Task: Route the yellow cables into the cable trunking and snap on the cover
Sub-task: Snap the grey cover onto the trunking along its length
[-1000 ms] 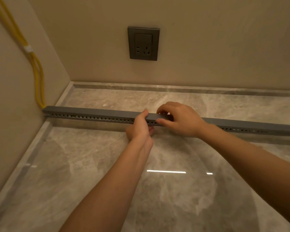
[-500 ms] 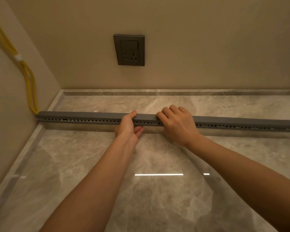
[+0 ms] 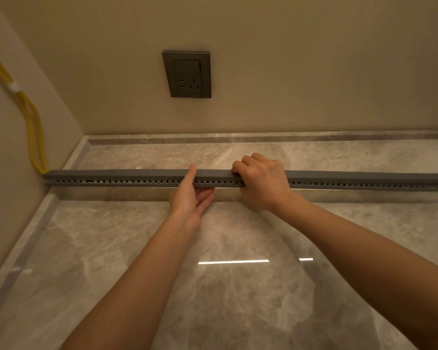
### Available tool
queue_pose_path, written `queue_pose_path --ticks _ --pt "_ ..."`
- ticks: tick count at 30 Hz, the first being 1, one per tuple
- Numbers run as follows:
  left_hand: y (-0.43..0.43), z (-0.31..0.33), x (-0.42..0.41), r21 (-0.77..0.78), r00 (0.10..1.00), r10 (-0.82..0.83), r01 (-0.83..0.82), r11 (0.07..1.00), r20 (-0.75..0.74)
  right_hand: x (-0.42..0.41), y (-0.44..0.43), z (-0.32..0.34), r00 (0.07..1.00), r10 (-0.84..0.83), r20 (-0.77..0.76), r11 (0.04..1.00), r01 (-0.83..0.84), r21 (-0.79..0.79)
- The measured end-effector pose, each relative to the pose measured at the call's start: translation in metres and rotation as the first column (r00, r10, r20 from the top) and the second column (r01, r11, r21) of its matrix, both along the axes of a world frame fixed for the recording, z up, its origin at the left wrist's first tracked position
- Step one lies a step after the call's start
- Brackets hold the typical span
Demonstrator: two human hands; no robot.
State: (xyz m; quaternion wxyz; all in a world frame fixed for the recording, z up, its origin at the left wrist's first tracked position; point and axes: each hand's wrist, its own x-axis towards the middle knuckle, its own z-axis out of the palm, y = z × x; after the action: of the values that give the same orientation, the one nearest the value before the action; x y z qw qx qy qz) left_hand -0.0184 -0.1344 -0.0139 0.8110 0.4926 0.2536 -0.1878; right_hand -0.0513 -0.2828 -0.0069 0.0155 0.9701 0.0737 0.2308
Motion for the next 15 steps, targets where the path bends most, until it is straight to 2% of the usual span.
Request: queue_pose_path --ticks 3,5,7,8,9,10,11,12,13,15 --pt "0.012 -0.003 -0.006 -0.035 0.995 -0.095 0.096 0.995 0.034 0.002 -0.005 0.0 0.998 0.004 -0.061 0.995 0.002 0.101" --pt "0.02 -0.003 -0.012 0.142 0.955 -0.291 0.281 0.949 0.052 0.004 -0.009 0.001 0.997 0.02 -0.077 0.99 -0.009 0.139" --pt "0.025 -0.002 -0.019 0.41 0.884 -0.449 0.365 0.836 0.129 0.005 -0.012 0.002 0.996 0.024 -0.081 0.987 -0.011 0.163" --pt "0.027 -0.002 -0.021 0.553 0.839 -0.489 0.296 0.779 0.238 0.005 -0.013 0.002 0.996 0.026 -0.086 0.985 -0.011 0.172" --pt "0.029 -0.002 -0.021 0.692 0.762 -0.528 0.148 0.707 0.376 0.006 -0.014 0.001 0.995 0.027 -0.092 0.984 -0.01 0.18" --pt "0.03 -0.001 -0.02 0.789 0.644 -0.588 -0.04 0.613 0.49 0.006 -0.014 0.001 0.995 0.026 -0.1 0.983 -0.007 0.185" --pt "0.029 0.001 -0.017 0.833 0.51 -0.67 -0.212 0.511 0.54 0.006 -0.014 0.001 0.994 0.023 -0.11 0.983 -0.002 0.185" --pt "0.027 0.004 -0.013 0.843 0.389 -0.754 -0.341 0.416 0.529 0.006 -0.014 0.001 0.993 0.021 -0.116 0.983 0.001 0.186" --pt "0.024 0.003 -0.007 0.852 0.294 -0.835 -0.403 0.333 0.465 0.006 -0.014 0.001 0.993 0.021 -0.116 0.981 0.001 0.192" --pt "0.014 0.001 0.004 0.898 0.205 -0.945 -0.413 0.151 0.253 0.005 -0.014 0.001 0.995 0.022 -0.1 0.977 -0.001 0.211"
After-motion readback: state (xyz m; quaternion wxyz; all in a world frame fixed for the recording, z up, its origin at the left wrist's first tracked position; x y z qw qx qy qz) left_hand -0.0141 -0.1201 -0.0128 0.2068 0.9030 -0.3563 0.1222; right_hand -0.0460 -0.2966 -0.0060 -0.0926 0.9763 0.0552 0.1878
